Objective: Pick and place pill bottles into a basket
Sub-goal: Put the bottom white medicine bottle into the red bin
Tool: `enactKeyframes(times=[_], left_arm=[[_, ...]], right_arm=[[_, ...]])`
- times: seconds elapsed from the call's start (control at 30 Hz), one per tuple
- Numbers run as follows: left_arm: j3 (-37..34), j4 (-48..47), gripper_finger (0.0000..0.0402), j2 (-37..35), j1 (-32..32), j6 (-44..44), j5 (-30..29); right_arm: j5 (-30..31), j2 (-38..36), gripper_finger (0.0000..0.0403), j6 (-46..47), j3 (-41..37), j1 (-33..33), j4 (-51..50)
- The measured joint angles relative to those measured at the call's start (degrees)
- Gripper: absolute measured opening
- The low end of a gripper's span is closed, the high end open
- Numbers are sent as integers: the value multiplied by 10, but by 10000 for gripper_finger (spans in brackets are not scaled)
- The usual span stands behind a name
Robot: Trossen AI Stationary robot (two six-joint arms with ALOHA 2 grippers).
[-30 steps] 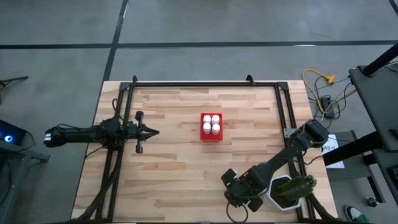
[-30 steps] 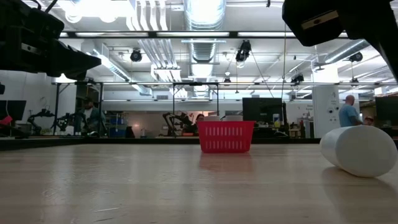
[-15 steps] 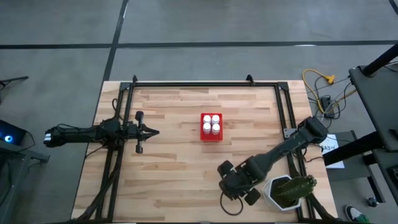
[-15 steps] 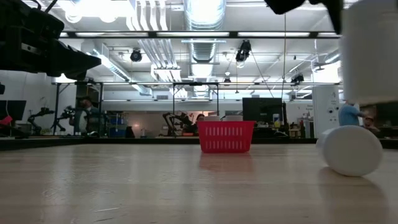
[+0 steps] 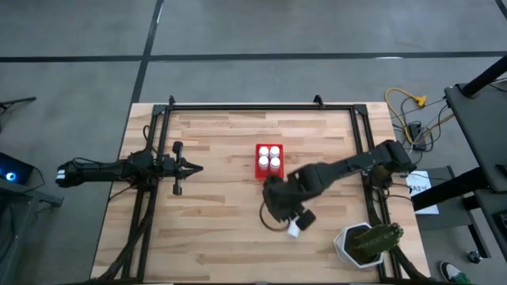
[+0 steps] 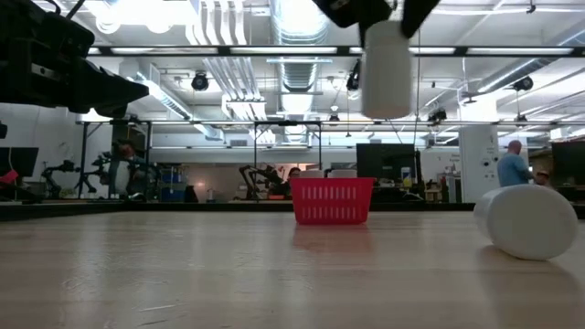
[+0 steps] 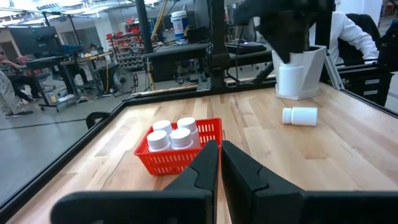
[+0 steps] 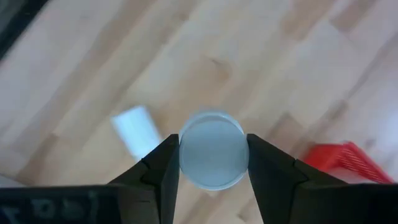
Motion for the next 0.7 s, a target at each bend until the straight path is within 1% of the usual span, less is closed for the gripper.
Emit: enactKeyframes(times=[0.17,0.4,0.53,0.7], left_arm=[[0,0,2,2,0,0,0],[0,0,2,2,0,0,0],[0,0,2,3,0,0,0],[0,0,2,3,0,0,0]], right_arm=[[0,0,145,-40,8,-56,-15],[-1,0,146,-82,8,-123,-10],[-1,0,145,-99,8,-150,-8],[-2,0,145,-113,8,-170,5]])
